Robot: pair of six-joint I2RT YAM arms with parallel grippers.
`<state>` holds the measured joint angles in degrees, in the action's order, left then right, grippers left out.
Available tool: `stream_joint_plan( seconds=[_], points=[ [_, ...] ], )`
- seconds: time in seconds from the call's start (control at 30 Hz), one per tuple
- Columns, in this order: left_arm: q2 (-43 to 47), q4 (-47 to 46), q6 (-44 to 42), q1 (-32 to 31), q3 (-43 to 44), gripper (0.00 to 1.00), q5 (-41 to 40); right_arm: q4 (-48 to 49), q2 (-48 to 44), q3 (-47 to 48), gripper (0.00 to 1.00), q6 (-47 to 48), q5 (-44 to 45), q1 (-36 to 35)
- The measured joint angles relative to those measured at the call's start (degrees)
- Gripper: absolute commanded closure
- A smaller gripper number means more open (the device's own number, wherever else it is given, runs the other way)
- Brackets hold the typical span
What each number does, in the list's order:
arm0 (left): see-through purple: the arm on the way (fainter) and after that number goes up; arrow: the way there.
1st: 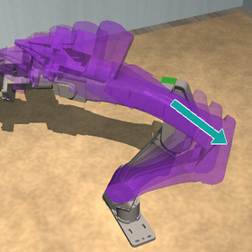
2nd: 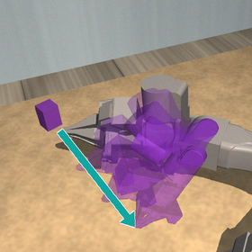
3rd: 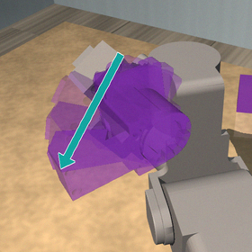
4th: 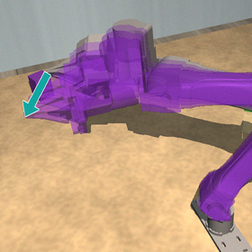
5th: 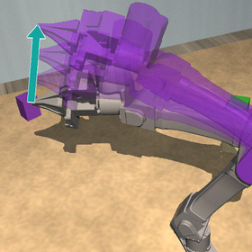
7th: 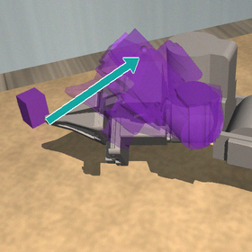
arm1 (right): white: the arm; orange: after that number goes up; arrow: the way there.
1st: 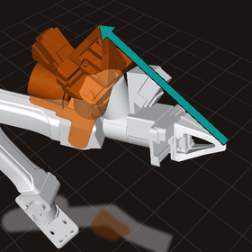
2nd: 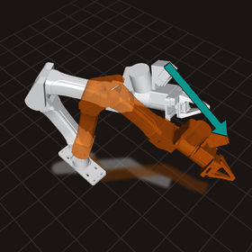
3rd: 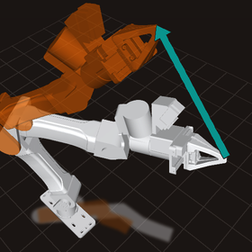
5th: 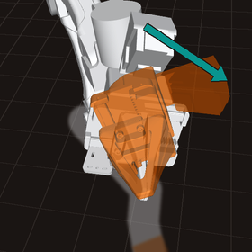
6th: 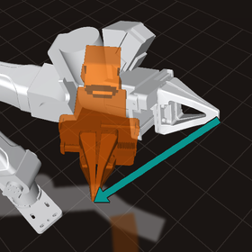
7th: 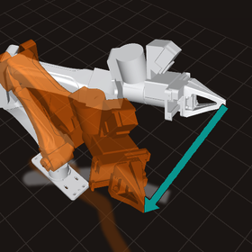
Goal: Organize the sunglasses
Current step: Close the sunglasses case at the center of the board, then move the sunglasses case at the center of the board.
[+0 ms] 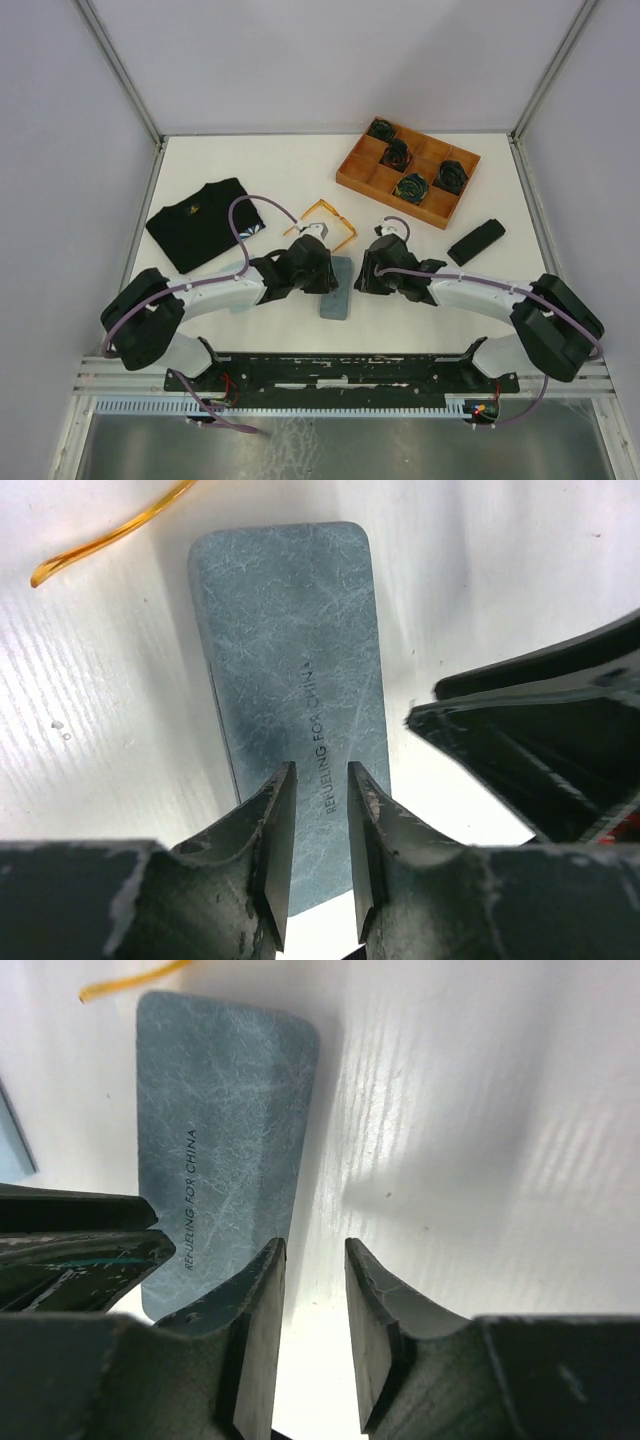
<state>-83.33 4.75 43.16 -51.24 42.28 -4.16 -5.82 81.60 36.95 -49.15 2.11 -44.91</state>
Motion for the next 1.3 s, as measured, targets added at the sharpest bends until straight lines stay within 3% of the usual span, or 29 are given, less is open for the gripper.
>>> stream_joint_plan(
  seconds=[0.07, 0.3, 0.37, 0.5, 0.67, 0.9, 1.3],
  points=[
    [0.26, 1.62, -0.50, 0.00, 0.74, 0.62, -0.13, -1.88, -2.95, -0.02, 0.56, 0.22, 2.14, 0.00],
    [7.19, 9.27, -4.55, 0.24, 6.01, 0.50, -3.58, -9.25, -15.85, -0.33, 0.13, 0.66, 9.51, 0.00],
    [10.73, 11.65, -5.88, 0.68, 7.41, 0.44, -5.55, -10.62, -19.12, -0.33, 0.07, 0.57, 10.97, 0.00],
    [20.22, 16.96, -8.66, 1.68, 9.60, 0.32, -11.15, -13.03, -23.06, -0.24, 0.06, -0.09, 13.07, -0.09],
    [29.99, 23.85, -11.34, 2.03, 10.51, 0.23, -18.71, -16.57, -19.96, 2.95, 0.06, -3.21, 16.72, -3.19],
    [37.11, 30.16, -12.59, 2.03, 6.97, 0.20, -23.91, -19.89, -5.09, 15.39, 0.06, -7.43, 24.50, -13.16],
    [38.93, 33.11, -12.63, 2.03, 3.91, 0.19, -25.35, -26.01, 15.02, 26.77, 0.06, -11.80, 28.94, -18.38]
  ],
)
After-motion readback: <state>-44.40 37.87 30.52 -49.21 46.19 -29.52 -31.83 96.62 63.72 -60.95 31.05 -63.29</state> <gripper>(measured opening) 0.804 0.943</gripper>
